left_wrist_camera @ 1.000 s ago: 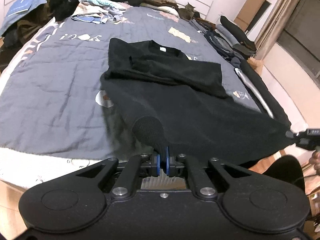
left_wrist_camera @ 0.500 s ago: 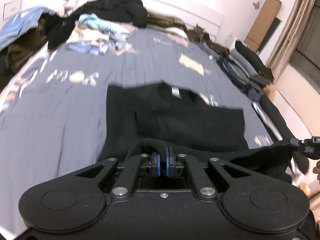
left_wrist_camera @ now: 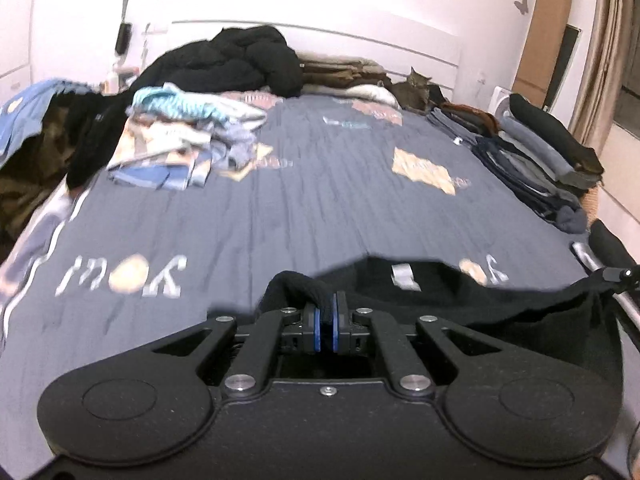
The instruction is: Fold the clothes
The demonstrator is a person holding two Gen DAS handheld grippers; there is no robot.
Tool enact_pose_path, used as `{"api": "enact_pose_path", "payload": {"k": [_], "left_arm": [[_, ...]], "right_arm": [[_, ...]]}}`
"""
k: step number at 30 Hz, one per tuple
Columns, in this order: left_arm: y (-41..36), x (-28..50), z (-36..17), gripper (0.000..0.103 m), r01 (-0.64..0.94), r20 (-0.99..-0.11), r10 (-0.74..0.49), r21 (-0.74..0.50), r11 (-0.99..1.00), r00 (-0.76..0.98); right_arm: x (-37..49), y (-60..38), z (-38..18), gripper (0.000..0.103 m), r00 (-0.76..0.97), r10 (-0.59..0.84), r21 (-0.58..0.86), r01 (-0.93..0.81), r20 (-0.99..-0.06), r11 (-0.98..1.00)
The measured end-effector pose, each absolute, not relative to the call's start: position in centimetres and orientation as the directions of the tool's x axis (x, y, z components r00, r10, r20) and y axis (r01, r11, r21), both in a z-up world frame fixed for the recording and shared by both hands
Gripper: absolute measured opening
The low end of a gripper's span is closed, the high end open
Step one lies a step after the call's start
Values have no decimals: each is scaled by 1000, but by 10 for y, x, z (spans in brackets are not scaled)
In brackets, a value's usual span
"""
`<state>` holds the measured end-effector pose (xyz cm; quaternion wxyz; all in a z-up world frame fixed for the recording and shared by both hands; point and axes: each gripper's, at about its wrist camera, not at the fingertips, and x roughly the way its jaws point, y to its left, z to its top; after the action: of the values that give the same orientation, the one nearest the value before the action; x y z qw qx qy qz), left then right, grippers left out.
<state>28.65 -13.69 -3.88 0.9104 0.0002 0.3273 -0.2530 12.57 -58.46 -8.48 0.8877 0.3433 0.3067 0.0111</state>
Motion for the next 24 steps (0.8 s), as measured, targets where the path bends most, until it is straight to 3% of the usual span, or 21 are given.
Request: {"api": "enact_pose_path", "payload": {"k": [6,9,12,13,16,18,21,24], "left_arm": [[-160,348,-66,6,447,-595,-472,-203,871,650],[-170,372,-105,13,391,-639,-425,-205,897,641],[-156,369,-121,23,365,-623,-427,-233,901,656],[-149,365,-121,28,365,-610,-432,-240,900,664],[-124,341,-98,80,362,-542,-443,-255,896,714],[-116,322,-84,80,367,-512,-440,-242,898,738],[-104,294,-62,78,373,-465,-434,-223,901,771],[-106,251,-59,78,351,-444,-389,-168,921,807]], "right_arm": [[191,-613,-110,10,805,188,594,236,-563,769],[222,-620,-150,13,768,157,559,293,-620,776],[227,-631,-176,15,753,175,603,340,-634,721],[223,-634,-177,16,765,181,623,335,-618,707],[196,-639,-153,30,832,162,636,265,-531,724],[174,-647,-132,48,890,85,639,253,-448,726],[149,-649,-110,48,907,0,611,283,-420,739],[125,-613,-103,50,891,-16,455,247,-454,856]]}}
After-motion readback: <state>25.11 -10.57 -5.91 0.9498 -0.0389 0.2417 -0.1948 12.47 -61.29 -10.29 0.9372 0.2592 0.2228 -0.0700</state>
